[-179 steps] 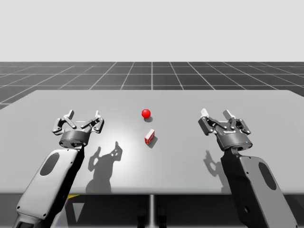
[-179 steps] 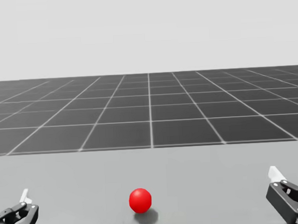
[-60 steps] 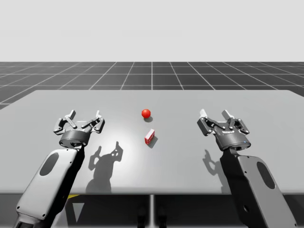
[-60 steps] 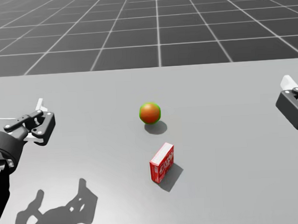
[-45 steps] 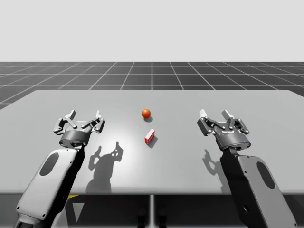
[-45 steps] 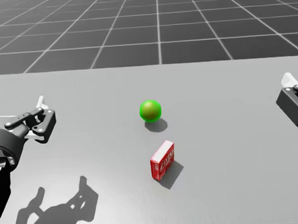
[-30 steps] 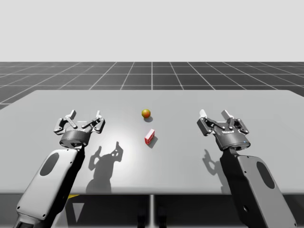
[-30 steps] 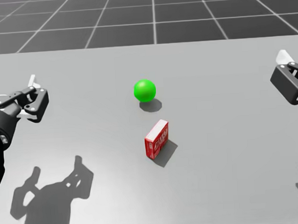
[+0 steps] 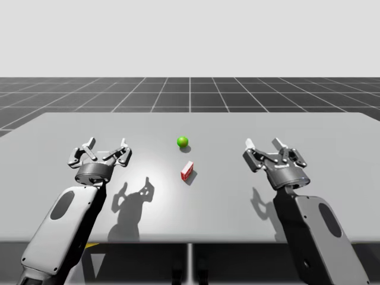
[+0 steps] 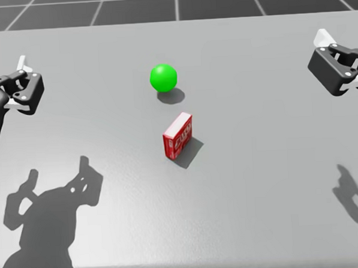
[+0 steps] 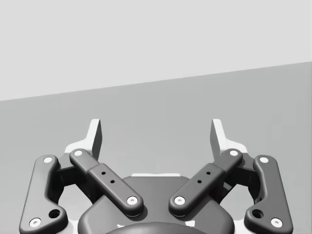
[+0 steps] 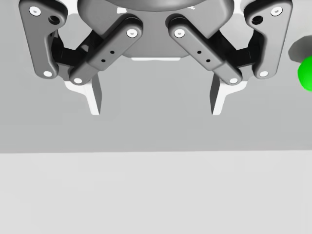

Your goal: Watch the red light. When it turns green, pick up the object.

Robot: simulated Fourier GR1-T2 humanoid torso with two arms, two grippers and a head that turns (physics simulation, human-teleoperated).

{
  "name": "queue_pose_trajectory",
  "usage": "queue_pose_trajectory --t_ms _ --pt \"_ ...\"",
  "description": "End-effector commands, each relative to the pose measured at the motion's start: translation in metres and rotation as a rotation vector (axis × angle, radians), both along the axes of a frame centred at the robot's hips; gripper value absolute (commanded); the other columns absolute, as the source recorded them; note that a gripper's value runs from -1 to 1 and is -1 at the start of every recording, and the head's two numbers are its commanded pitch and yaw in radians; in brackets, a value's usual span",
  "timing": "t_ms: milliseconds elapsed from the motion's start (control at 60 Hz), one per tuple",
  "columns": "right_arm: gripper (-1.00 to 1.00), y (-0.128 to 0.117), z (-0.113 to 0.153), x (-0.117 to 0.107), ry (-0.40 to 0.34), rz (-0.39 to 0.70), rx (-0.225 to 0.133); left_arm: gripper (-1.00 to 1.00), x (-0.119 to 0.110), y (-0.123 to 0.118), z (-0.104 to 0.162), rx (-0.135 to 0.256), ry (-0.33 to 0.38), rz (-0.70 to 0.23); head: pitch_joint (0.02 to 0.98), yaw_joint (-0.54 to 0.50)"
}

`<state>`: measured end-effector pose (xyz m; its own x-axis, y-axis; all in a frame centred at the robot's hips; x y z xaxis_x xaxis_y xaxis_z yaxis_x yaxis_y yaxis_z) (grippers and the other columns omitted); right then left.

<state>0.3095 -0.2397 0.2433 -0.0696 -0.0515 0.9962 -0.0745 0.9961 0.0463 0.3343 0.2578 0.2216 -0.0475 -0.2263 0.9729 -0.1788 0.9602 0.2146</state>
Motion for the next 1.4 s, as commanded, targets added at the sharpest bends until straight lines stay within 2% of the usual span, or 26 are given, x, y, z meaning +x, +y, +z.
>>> queue_pose_trajectory --t_ms 17,100,117,150,183,233,250,317,400,550,600,617,767,883,917,1150,1333,1400 --pt "-1.00 0.004 0.001 -0.002 -0.004 0.035 0.000 -1.00 0.000 0.000 0.000 0.000 0.001 0.000 0.803 0.02" --pt "-1.00 0.006 0.001 -0.005 -0.020 0.115 -0.020 -1.00 0.000 0.001 0.000 -0.002 0.003 0.003 0.802 0.02" --pt "-1.00 0.007 0.001 -0.008 -0.018 0.191 -0.011 -1.00 0.000 0.001 0.000 -0.004 0.004 0.004 0.803 0.03" --pt "-1.00 0.009 0.001 -0.011 0.001 0.253 0.007 -1.00 0.000 0.001 0.000 -0.005 0.005 0.005 0.805 0.03" --pt "-1.00 0.010 0.001 -0.015 0.006 0.311 0.002 -1.00 0.000 0.001 0.000 -0.005 0.005 0.006 0.807 0.03" --pt "-1.00 0.012 -0.001 -0.018 -0.001 0.347 -0.028 -1.00 0.000 0.001 0.000 -0.005 0.006 0.005 0.808 0.03" --pt "-1.00 0.014 -0.002 -0.022 0.004 0.384 -0.058 -1.00 0.000 0.001 0.000 -0.005 0.006 0.005 0.809 0.03" --pt "-1.00 0.018 -0.005 -0.028 0.010 0.428 -0.104 -1.00 0.001 0.001 -0.001 -0.003 0.007 0.004 0.810 0.03" --pt "-1.00 0.020 -0.005 -0.033 0.017 0.479 -0.111 -1.00 0.001 0.001 -0.001 -0.003 0.009 0.003 0.810 0.03" --pt "-1.00 0.023 -0.010 -0.043 0.086 0.648 -0.083 -1.00 0.001 0.000 -0.001 0.000 0.010 0.003 0.809 0.02" --pt "-1.00 0.024 -0.012 -0.043 0.091 0.679 -0.093 -1.00 0.001 0.000 -0.002 0.002 0.011 0.003 0.807 0.02" --pt "-1.00 0.026 -0.015 -0.044 0.099 0.704 -0.108 -1.00 0.001 0.000 -0.002 0.005 0.013 0.002 0.806 0.03" --pt "-1.00 0.037 -0.028 -0.044 0.128 0.776 -0.127 -1.00 0.002 -0.001 -0.003 0.010 0.018 0.002 0.809 0.03" --pt "-1.00 0.050 -0.038 -0.044 0.168 0.824 -0.115 -1.00 0.002 -0.001 -0.003 0.012 0.020 0.000 0.812 0.02" --pt "-1.00 0.054 -0.040 -0.043 0.188 0.832 -0.100 -1.00 0.002 -0.001 -0.003 0.012 0.020 0.000 0.812 0.02" --pt "-1.00 0.083 -0.057 -0.036 0.219 0.848 -0.106 -1.00 0.002 -0.002 -0.004 0.013 0.020 -0.003 0.811 0.03" --pt "-1.00 0.101 -0.068 -0.023 0.248 0.804 -0.111 -1.00 0.002 -0.002 -0.004 0.015 0.019 -0.005 0.812 0.03" --pt "-1.00 0.107 -0.072 -0.019 0.251 0.795 -0.122 -1.00 0.002 -0.002 -0.004 0.015 0.019 -0.007 0.814 0.03"
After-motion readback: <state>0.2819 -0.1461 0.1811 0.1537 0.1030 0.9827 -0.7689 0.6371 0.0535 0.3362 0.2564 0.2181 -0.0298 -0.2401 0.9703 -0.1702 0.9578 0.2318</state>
